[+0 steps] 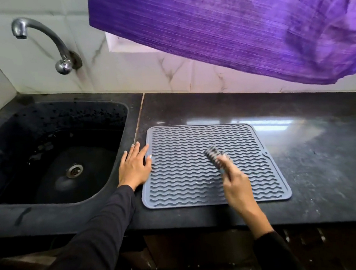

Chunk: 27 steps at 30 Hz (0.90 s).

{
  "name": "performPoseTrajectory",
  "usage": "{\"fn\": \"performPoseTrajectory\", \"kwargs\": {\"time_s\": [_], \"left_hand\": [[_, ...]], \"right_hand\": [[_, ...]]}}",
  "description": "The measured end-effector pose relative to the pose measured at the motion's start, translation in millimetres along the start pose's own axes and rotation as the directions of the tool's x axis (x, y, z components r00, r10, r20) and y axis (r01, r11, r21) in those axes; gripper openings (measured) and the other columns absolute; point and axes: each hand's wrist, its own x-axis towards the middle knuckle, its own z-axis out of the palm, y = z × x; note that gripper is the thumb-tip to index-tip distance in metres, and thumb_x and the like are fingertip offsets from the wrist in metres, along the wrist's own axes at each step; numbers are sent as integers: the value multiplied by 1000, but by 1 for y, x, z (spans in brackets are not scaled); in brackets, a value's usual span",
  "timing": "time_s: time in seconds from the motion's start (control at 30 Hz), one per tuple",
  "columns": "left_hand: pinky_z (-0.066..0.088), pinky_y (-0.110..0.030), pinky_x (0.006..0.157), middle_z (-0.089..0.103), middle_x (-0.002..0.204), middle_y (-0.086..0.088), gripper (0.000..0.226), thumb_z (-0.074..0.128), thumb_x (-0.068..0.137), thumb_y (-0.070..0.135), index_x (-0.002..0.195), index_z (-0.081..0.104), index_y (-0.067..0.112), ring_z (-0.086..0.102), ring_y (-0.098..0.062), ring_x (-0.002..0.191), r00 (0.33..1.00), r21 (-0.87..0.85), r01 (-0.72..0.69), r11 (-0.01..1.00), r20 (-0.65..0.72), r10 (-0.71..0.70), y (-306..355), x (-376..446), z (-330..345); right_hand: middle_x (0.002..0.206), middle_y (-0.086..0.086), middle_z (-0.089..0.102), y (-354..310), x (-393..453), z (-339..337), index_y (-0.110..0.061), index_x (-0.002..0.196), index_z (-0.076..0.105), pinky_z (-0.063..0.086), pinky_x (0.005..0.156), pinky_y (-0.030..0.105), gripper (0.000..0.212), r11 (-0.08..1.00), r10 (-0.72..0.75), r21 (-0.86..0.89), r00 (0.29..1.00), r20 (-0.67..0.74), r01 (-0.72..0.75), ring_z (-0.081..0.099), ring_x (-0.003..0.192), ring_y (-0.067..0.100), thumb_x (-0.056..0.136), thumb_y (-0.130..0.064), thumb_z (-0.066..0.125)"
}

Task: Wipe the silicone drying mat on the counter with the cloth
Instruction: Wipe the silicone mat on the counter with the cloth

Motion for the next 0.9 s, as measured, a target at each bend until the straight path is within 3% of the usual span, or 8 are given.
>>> {"fn": "performPoseTrajectory", "kwargs": {"time_s": [0.1,0.2,0.33,0.47,0.6,0.7,0.8,0.9], "left_hand": [[3,-35,118,17,156,-2,50,30,97,40,145,26,27,9,-13,144,1000,-1,-1,1000,-4,1,0,1,1],[3,-35,118,17,156,-3,50,31,97,40,145,27,27,9,-13,144,1000,-9,2,1000,-5,-2,-1,2,2],[9,-38,117,28,152,-9,46,36,97,36,140,39,22,18,-20,143,998,-19,14,1000,-68,-15,3,-2,1],[13,-44,115,36,147,-15,40,37,97,29,131,50,14,26,-26,139,988,44,29,999,-155,-22,14,-15,-5],[7,-42,116,22,153,-15,48,37,97,29,142,35,12,15,-25,143,994,-12,36,999,-102,-37,18,-41,-5],[4,-39,117,17,155,-12,51,35,97,31,145,29,12,10,-22,144,998,-23,41,999,-52,-42,12,-55,-2],[6,-38,117,22,154,-10,48,37,96,28,143,34,14,14,-19,144,996,-47,51,998,-75,-55,11,-54,-3],[8,-37,117,25,153,-9,47,39,96,26,141,37,14,16,-19,143,992,-63,60,996,-106,-66,13,-54,-3]], "right_hand": [[143,7,43,4,-31,23,-18,127,55,24,112,28,61,919,-91,-366,984,155,143,38,135,24,76,-1,27],[121,14,63,1,-35,38,-14,106,69,46,94,45,58,790,-152,-586,984,93,178,60,111,34,68,-7,25],[106,20,69,-22,-30,53,-4,88,72,52,85,47,24,641,-44,-758,991,123,123,66,98,37,65,-2,65],[109,24,65,-49,-22,51,5,97,69,44,98,48,37,566,-4,-802,974,227,189,59,109,41,64,-9,76],[111,12,65,-39,8,14,-8,104,67,39,96,29,31,923,86,-383,955,284,30,55,112,27,83,-3,45],[97,6,70,-27,23,-17,-22,87,70,45,83,27,40,942,320,52,936,147,-331,61,97,22,78,5,42],[104,11,68,-31,15,-16,-14,101,70,43,85,26,39,970,225,-79,973,-44,-228,60,100,25,79,4,44],[106,14,64,-33,-16,11,-7,95,69,37,88,28,33,947,40,-321,998,45,-23,56,108,31,78,-5,41]]}}
